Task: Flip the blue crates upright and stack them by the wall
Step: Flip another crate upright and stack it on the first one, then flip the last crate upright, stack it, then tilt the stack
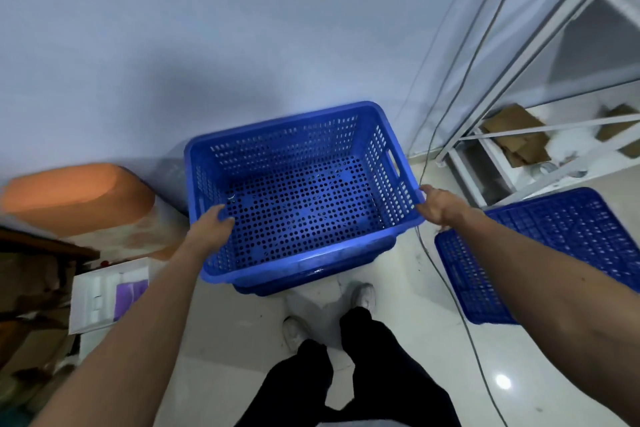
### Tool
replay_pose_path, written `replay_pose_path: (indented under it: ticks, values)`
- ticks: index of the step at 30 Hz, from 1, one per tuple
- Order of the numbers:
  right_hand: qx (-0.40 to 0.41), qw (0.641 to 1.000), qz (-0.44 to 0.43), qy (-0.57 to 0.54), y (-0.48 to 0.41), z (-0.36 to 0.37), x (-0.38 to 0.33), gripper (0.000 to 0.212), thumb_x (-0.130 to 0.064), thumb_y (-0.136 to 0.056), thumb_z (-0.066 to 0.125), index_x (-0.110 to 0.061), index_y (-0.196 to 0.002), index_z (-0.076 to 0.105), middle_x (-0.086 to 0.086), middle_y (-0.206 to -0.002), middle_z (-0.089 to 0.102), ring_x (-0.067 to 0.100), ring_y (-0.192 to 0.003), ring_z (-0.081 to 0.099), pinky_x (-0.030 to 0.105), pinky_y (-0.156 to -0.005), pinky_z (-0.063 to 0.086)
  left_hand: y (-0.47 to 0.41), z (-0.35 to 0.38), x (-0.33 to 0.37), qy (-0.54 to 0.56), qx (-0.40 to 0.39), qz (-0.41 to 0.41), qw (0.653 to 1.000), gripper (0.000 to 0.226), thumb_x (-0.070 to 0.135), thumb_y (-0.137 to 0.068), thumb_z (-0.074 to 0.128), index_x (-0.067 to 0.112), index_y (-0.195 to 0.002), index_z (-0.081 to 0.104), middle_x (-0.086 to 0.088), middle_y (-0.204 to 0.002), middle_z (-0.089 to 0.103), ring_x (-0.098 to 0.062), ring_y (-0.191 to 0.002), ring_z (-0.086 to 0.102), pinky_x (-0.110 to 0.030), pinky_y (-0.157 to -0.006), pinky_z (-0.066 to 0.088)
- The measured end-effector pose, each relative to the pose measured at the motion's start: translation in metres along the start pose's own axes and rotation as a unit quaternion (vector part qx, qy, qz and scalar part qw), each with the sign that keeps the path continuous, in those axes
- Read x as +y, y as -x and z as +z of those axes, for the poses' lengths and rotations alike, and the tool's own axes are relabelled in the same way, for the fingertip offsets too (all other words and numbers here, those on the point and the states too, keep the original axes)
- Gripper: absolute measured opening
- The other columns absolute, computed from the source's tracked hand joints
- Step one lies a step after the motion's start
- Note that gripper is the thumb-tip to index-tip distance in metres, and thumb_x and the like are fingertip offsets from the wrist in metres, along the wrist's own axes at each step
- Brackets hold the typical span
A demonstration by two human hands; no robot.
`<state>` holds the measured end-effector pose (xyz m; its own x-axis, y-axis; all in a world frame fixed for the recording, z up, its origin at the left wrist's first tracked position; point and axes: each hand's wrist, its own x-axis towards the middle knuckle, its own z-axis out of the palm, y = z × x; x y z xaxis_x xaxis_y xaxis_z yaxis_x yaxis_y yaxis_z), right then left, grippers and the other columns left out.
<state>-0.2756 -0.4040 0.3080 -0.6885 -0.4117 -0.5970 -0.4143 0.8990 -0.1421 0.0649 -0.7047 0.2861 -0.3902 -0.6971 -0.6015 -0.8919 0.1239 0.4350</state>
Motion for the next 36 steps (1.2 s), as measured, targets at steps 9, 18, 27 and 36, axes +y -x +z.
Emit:
replay_pose_path:
  ticks: [9,18,27,36]
  values:
    - [0.056,0.998,-0.032,0.012,0.096,-0.025,0.023,0.075,-0.036,-0.096,0.047,-0.019,-0.158,0.009,0.02,-0.148,0.046,0.034,-0.132,0.049,0.04,-0.106,0.039,0.092,0.019,0.045,0.028,-0.047,0.035,0.998,0.061,0.023,-0.1,0.059,0.03,-0.154,0.031,-0.009,-0.146,0.049,-0.028,-0.087,0.066,-0.039,-0.055,0.047]
    - [0.066,0.998,-0.019,-0.001,0.218,0.001,0.144,0.068,-0.032,-0.098,0.042,-0.023,-0.158,0.01,0.018,-0.148,0.046,0.037,-0.13,0.049,0.044,-0.102,0.04,0.218,0.132,0.105,-0.009,-0.093,0.136,0.986,0.053,0.017,-0.101,0.054,0.025,-0.151,0.037,-0.017,-0.094,0.064,-0.025,-0.053,0.048,-0.032,-0.051,0.033]
    - [0.052,0.991,0.101,-0.069,0.321,0.06,0.314,0.07,-0.035,-0.099,0.038,-0.023,-0.159,0.003,0.015,-0.143,0.05,0.036,-0.126,0.051,0.044,-0.102,0.041,0.32,0.257,0.194,-0.087,-0.173,0.237,0.952,0.055,0.023,-0.094,0.063,0.027,-0.146,0.046,-0.013,-0.138,0.059,-0.029,-0.123,0.059,-0.04,-0.103,0.047]
    - [0.064,0.975,0.161,-0.139,0.323,0.081,0.406,0.067,-0.035,-0.098,0.038,-0.024,-0.158,0.01,0.013,-0.147,0.047,0.035,-0.128,0.05,0.041,-0.106,0.04,0.339,0.352,0.29,-0.127,-0.228,0.294,0.919,0.042,0.02,-0.094,0.062,0.024,-0.135,0.057,-0.006,-0.113,0.067,-0.021,-0.103,0.067,-0.035,-0.097,0.051]
